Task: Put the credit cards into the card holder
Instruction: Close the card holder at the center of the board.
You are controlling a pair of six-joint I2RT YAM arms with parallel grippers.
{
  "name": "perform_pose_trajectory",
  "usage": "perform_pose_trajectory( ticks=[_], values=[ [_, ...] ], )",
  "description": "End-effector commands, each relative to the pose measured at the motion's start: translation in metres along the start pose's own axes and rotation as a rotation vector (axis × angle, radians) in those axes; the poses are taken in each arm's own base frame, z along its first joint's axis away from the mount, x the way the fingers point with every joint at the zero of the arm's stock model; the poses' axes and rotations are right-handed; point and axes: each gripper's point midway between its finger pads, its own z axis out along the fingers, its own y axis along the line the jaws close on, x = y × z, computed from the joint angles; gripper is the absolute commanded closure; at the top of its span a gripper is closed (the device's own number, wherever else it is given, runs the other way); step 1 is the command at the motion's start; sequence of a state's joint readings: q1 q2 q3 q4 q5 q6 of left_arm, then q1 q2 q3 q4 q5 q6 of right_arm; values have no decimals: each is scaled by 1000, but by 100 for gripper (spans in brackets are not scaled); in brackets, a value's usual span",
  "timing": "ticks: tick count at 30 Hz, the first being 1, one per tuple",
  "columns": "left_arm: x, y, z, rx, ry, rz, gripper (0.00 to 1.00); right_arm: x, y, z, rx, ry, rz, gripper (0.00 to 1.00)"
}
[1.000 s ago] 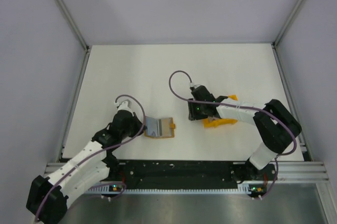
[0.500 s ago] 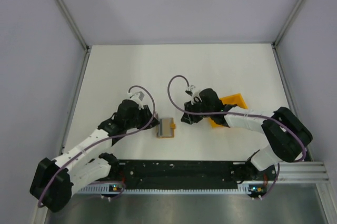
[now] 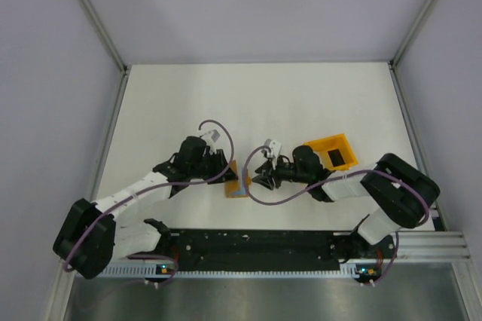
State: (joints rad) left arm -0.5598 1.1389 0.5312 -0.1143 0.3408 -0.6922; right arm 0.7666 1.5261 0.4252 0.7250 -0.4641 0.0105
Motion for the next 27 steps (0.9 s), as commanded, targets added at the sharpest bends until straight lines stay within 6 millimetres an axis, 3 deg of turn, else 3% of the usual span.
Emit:
perform_pose_trajectory(
  ticks=[1, 8, 12, 16, 27],
  values=[
    [-8, -18, 5, 79, 1, 34, 67, -34, 14, 12, -105, -184, -287, 62],
    [-6, -32, 7, 132, 24, 66, 64, -14, 11, 22, -131, -109, -356, 64],
    [-5, -10, 10, 19, 24, 54, 64, -1, 14, 21, -162, -82, -398, 64],
    [2, 7, 18, -51, 55, 40, 72, 6, 17, 25, -201, -64, -395, 65],
    [8, 17, 24, -70, 60, 27, 81, 12, 13, 36, -196, -34, -434, 65]
  ],
)
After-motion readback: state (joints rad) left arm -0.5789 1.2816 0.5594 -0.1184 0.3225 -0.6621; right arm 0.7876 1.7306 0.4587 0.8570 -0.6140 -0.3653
